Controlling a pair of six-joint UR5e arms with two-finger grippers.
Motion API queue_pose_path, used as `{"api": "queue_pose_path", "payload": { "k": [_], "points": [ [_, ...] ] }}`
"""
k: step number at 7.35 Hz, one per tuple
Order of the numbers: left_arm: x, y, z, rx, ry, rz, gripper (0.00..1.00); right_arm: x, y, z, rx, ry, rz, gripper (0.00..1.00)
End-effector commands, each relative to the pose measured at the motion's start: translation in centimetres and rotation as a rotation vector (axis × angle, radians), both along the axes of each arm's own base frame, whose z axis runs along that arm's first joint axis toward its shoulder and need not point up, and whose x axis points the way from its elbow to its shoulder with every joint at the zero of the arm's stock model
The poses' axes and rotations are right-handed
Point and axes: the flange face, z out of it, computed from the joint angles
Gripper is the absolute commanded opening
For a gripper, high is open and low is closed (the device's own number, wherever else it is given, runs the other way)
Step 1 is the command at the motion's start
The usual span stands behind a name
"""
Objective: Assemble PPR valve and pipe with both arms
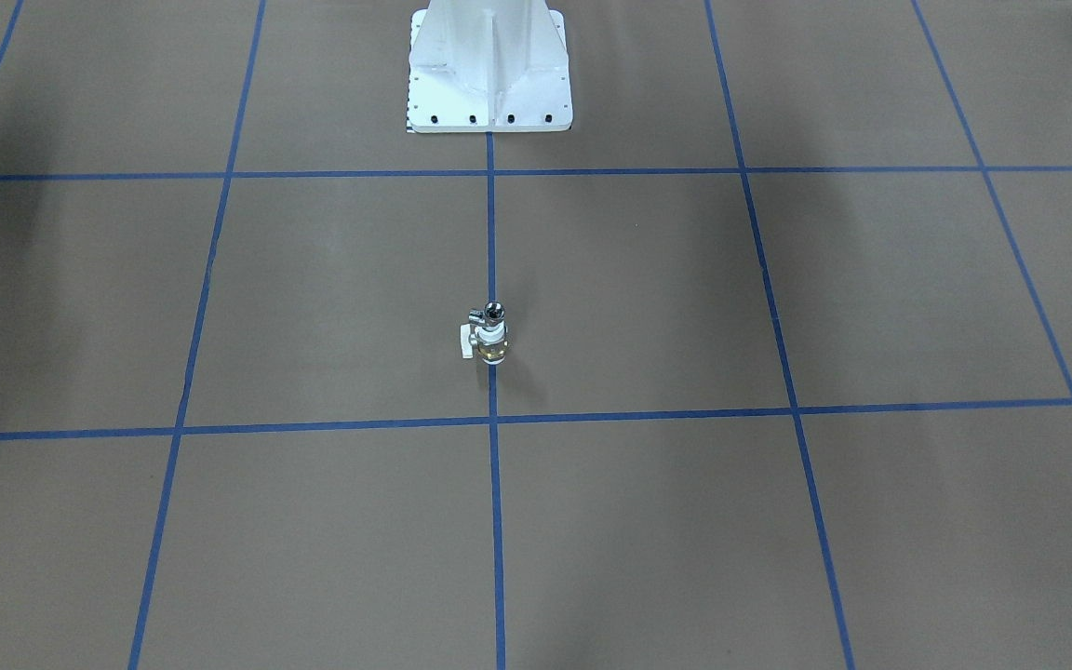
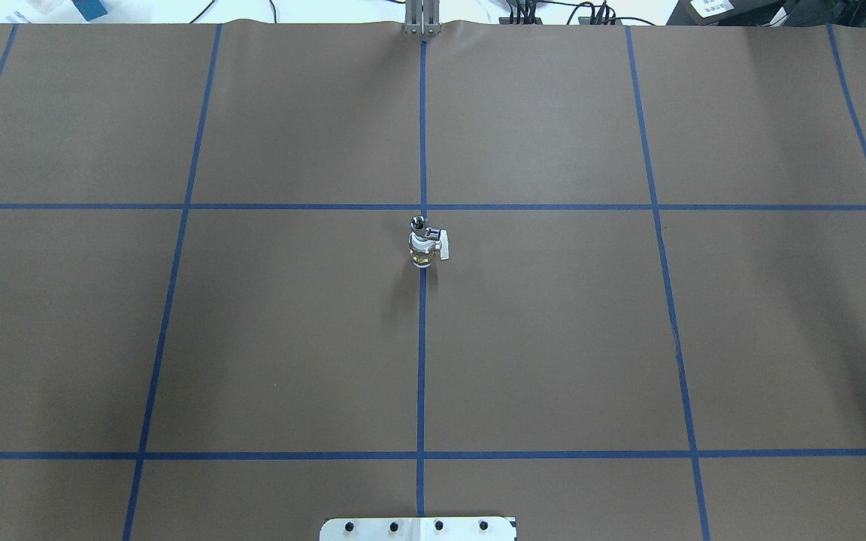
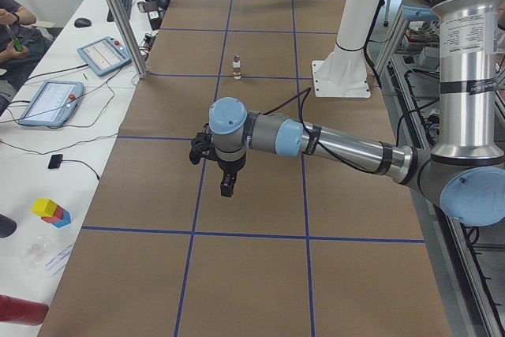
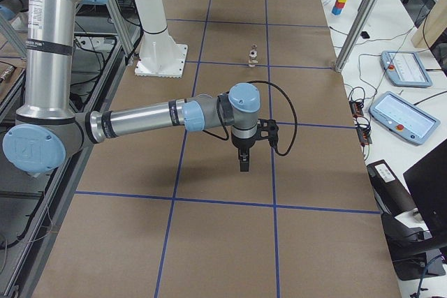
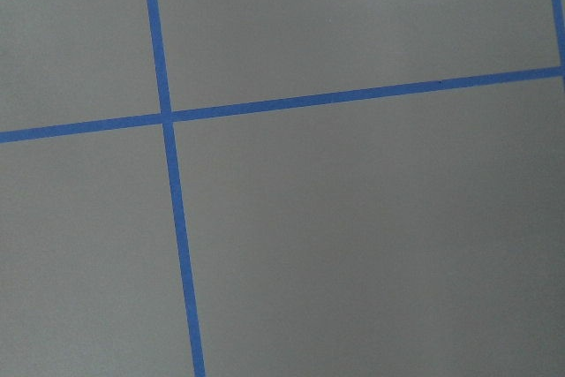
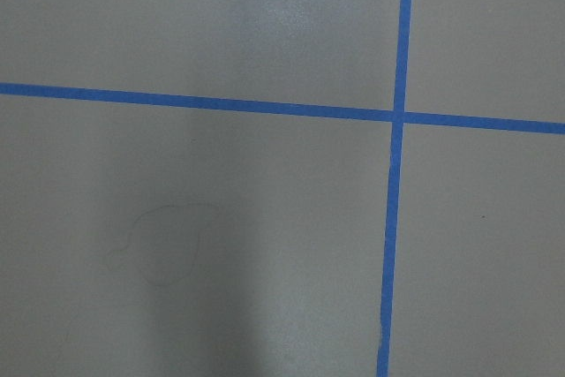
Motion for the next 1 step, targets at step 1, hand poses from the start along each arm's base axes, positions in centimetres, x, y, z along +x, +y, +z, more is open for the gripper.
{"api": "queue_pose_path", "payload": {
  "k": [1],
  "points": [
    [-0.05, 0.03, -0.08, 0.001, 0.0, -0.002, 1.0, 0.0, 0.02, -0.05, 0.0, -0.001, 0.0, 1.0]
  ]
}}
